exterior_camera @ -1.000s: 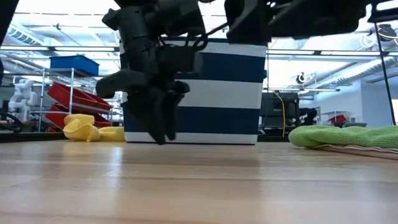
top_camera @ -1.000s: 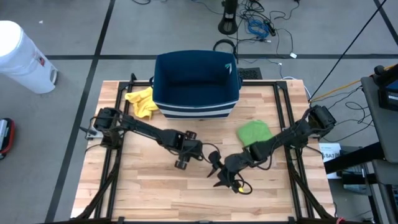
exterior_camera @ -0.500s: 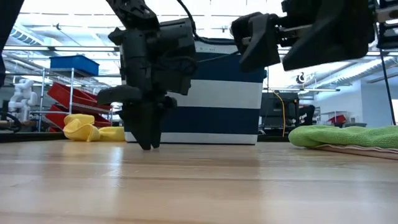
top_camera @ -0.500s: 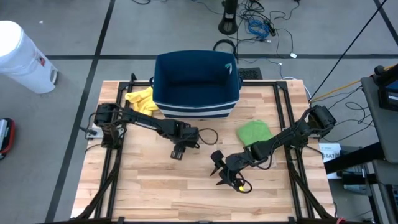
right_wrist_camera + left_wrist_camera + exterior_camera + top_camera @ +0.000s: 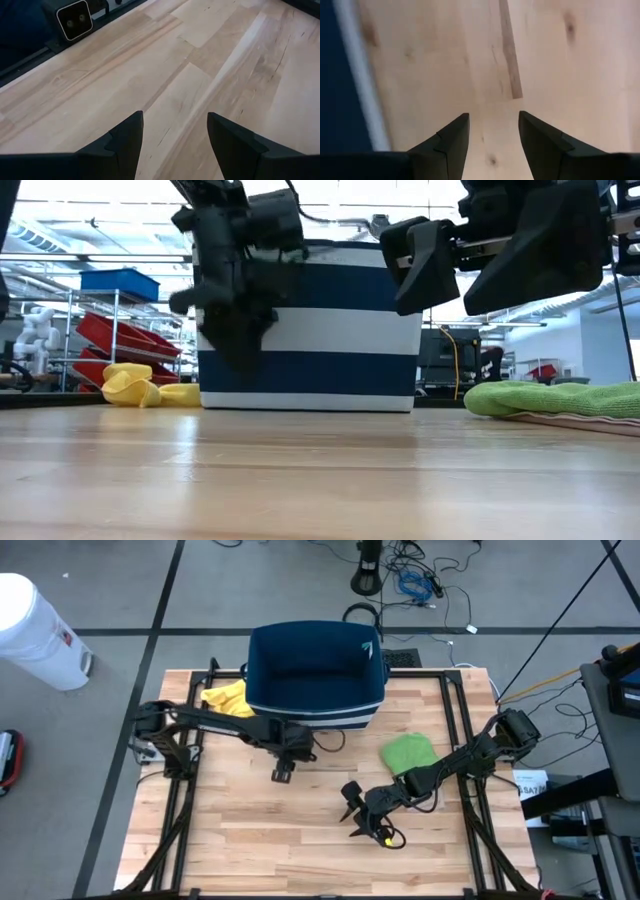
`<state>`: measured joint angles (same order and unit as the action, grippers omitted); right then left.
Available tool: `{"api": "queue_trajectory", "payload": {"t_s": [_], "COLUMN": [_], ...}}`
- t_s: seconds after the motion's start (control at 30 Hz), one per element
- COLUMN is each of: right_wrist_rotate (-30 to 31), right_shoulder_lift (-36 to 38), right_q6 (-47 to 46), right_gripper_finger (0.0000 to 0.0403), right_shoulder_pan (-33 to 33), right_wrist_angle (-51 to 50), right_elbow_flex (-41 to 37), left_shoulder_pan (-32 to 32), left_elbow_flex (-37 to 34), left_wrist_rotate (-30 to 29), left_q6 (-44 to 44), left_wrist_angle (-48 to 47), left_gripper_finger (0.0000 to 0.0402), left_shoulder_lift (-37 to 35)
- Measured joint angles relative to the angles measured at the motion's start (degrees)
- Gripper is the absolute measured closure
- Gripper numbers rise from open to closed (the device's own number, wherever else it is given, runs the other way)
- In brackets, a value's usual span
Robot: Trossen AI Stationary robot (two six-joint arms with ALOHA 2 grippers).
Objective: Fold towel
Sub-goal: Fold the yellow towel
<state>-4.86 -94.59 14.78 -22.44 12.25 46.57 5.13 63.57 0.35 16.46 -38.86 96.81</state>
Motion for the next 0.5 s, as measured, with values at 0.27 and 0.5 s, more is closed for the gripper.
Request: {"api": "queue_trajectory", "payload": {"t_s": [0.27, 0.5], "right_wrist_rotate": [0.0, 0.02], "right_shoulder_lift": [0.0, 0.0], "right_q6": [-0.85, -1.65], "right_gripper_finger": [0.0196, 0.0196], "right_shoulder_pan": [0.0, 0.0], "right_wrist_angle": [-0.24, -0.21], "right_elbow_flex": [0.0, 0.0], "left_shoulder_pan": [0.32, 0.23], "left_elbow_flex": [-5.78, -21.5], "left_wrist_rotate": [-0.75, -8.66], "left_q6": [-2.77, -9.7], "left_wrist_angle": [-0.66, 1.85], "left_gripper_finger": [0.0225, 0.0225], "left_shoulder_lift": [-11.08, -27.07]}}
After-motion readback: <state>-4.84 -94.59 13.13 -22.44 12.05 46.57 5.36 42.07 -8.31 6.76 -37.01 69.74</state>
